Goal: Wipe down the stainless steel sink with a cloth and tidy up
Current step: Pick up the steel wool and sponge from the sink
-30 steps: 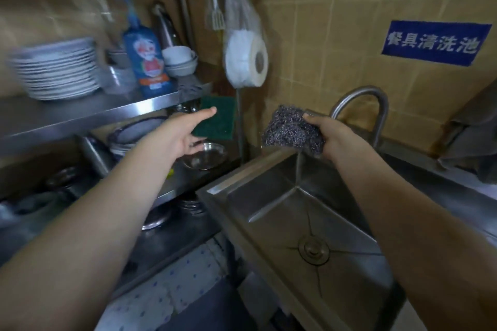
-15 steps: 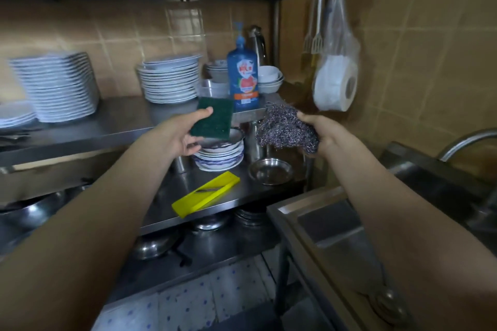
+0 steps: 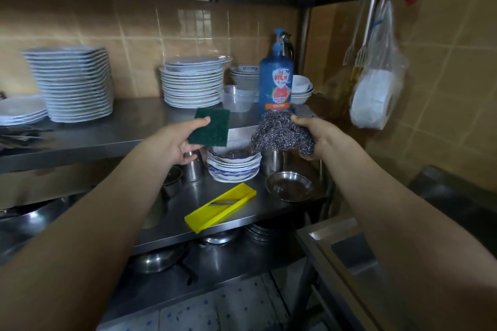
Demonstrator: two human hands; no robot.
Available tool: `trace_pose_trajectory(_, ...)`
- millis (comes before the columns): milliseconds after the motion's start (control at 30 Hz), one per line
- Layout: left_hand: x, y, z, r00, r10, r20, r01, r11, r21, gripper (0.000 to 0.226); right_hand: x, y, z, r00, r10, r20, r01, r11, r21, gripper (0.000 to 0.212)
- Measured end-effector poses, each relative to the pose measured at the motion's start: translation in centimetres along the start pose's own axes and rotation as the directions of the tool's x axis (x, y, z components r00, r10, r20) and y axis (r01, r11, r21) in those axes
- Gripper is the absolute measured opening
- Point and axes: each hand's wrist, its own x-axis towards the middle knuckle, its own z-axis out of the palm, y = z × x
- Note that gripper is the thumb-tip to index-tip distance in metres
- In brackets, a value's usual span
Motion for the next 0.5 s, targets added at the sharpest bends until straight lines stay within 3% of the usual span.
trace_pose_trajectory(500, 12.2, 1.4, -0.5, 0.998, -0.049, -0.040, 0.049, 0.999, -0.005, 0.020, 13.5, -2.1, 4.8, 0.999, -0.029, 0.041, 0.028, 0.999, 0.034, 0.015)
